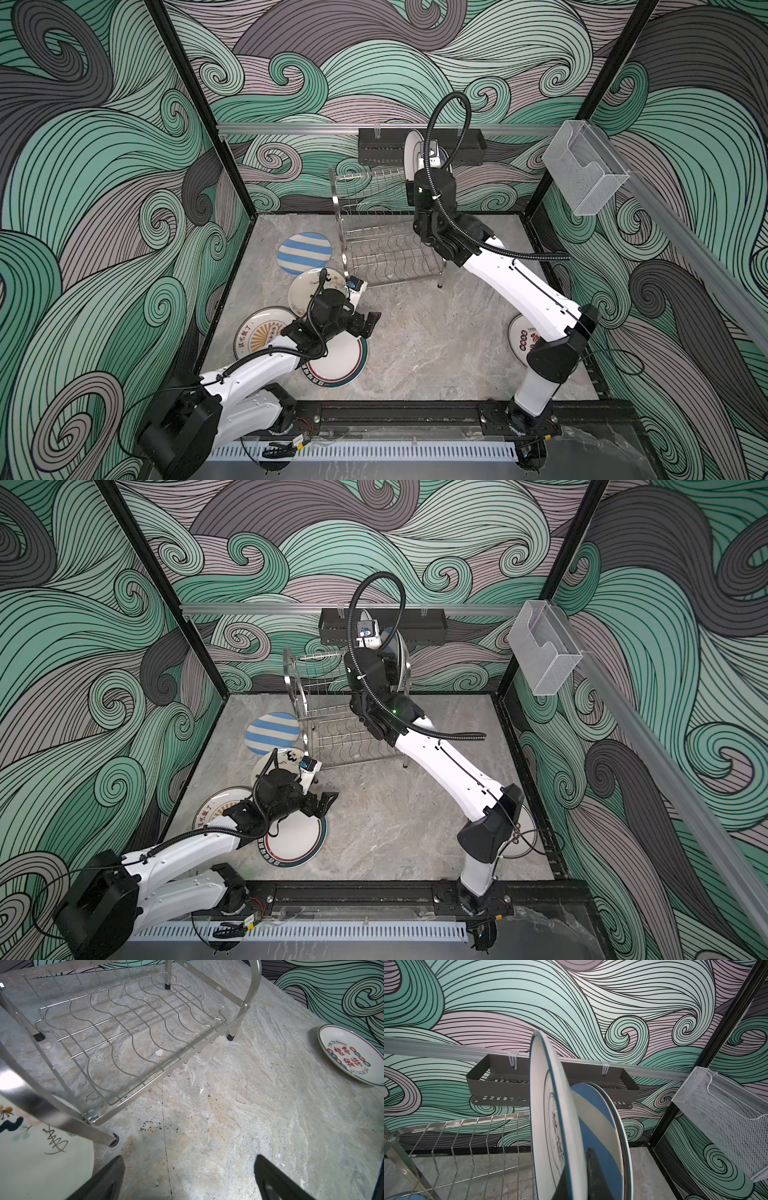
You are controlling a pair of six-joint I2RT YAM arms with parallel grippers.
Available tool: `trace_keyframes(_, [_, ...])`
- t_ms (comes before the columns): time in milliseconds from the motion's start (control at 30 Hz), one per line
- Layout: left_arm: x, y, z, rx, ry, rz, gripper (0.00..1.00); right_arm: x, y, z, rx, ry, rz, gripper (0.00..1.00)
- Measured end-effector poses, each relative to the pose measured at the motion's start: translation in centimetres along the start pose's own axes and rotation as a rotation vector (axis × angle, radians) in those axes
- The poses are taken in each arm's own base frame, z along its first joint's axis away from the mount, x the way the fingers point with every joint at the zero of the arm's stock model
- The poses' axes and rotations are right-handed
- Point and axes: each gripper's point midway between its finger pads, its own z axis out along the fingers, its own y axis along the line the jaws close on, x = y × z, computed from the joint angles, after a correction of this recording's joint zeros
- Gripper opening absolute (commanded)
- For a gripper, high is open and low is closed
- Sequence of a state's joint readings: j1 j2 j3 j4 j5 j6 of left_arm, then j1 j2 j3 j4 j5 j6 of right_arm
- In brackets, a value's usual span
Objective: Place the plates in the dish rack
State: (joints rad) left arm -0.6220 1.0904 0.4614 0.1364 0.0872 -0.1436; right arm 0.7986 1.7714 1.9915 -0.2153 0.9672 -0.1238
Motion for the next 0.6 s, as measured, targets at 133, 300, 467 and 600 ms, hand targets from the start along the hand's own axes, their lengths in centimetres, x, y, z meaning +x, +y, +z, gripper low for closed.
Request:
trace_keyframes(133, [0.0, 0.0, 0.0, 0.000, -0.002, 0.000, 0.99, -0.3, -0.3, 0.0, 0.019, -0.011, 0.009, 0.00])
trace_keyframes(300, [-0.1, 0.0, 0.0, 0.000, -0.002, 0.000, 0.98, -0.4, -0.3, 0.2, 0.033, -0.019, 0.017, 0.00])
trace_keyframes(467, [-0.1, 0.0, 0.0, 0.000, -0.002, 0.000, 0.99, 0.8, 0.8, 0.9, 0.033, -0.001, -0.009, 0.00])
trace_keyframes(600, [-0.1, 0.0, 0.0, 0.000, -0.002, 0.000, 0.98, 1.9, 1.8, 1.4, 0.030, 0.015, -0.034, 0.00])
